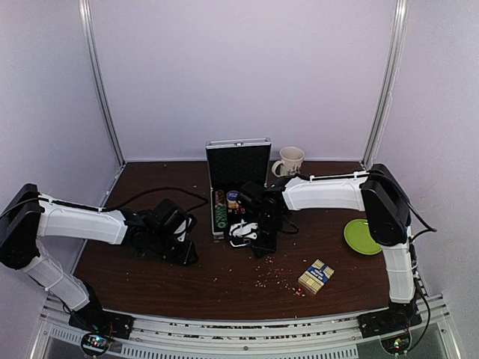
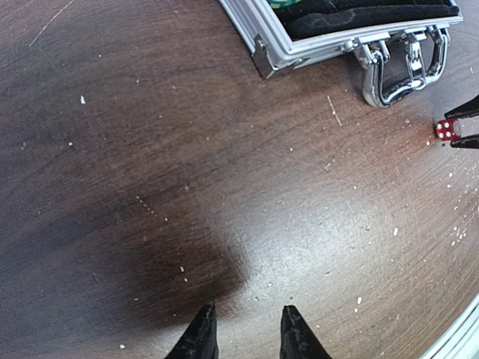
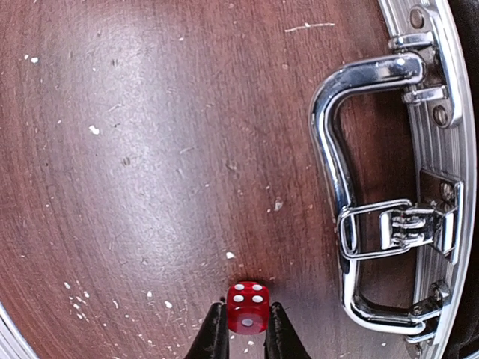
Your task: Pack up texas hold em set
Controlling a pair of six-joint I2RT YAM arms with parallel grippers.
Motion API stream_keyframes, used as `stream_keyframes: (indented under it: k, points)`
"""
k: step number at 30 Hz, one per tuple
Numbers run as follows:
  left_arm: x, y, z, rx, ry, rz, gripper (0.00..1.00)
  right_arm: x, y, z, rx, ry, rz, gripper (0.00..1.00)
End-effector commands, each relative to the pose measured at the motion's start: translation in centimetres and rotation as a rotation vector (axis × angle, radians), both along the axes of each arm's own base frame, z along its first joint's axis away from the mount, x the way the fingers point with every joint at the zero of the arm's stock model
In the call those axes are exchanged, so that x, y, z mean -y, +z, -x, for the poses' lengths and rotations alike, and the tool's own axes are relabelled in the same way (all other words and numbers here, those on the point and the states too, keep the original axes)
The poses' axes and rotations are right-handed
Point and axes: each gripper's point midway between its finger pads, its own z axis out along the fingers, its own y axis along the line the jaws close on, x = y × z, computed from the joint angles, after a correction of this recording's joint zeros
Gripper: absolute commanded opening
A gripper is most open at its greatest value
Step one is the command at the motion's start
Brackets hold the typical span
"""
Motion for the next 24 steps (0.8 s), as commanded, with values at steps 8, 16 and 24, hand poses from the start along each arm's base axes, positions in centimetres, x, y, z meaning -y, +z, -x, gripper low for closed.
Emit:
stream_keyframes:
  k: [8,16,24]
  points:
    - [0.7,0.6,-0.6,0.020,0.000,0.042,0.31,-1.4,8.9,-4.9,0.142,-0.091,-0.166,0.07]
    - [0.8,0.8,-0.5,0.020,0.002,0.051,0.31,-1.0,8.2,-13.0,0.284,-0.261,-0.107,0.07]
    - [0.5,0.6,-0.3,0.017,0.005,0.048,0.31,-1.2,6.7,-16.3,0.322,-0.307,-0.087,0.07]
